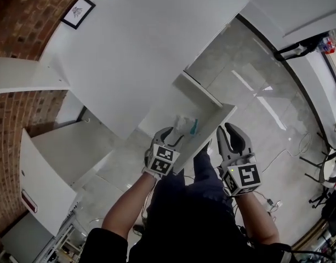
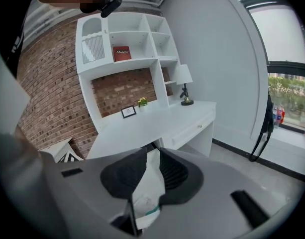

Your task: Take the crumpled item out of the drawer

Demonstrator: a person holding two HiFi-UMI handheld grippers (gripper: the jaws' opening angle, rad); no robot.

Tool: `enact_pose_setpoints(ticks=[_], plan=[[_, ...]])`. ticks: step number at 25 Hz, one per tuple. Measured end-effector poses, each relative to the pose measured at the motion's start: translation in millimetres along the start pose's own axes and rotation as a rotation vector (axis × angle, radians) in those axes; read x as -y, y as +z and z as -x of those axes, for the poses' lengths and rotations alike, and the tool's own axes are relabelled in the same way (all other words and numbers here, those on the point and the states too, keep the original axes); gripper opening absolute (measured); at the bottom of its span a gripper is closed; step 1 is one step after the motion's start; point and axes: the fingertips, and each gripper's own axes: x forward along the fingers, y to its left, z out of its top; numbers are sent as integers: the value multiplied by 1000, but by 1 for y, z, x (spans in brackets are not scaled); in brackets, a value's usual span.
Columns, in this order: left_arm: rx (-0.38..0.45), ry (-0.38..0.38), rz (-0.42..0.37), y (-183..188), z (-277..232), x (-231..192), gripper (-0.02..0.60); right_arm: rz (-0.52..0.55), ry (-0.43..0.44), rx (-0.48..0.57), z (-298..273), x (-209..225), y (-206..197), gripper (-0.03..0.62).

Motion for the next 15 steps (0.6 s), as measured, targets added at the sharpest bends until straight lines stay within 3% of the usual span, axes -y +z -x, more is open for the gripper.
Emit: enact_pose_setpoints(ticks=[4,10,15], plan=[[-109,-8,-184,-17,-28,4,204,-38,-17,-21,-9,23,-14,78],[-284,-97,-402,-48,-63,15,193,-83,-50,-20,-14,45,-21,78],[-369,-143,-528,-61,-90,26,164,-93,-58,-44,-16,58,-28,78]])
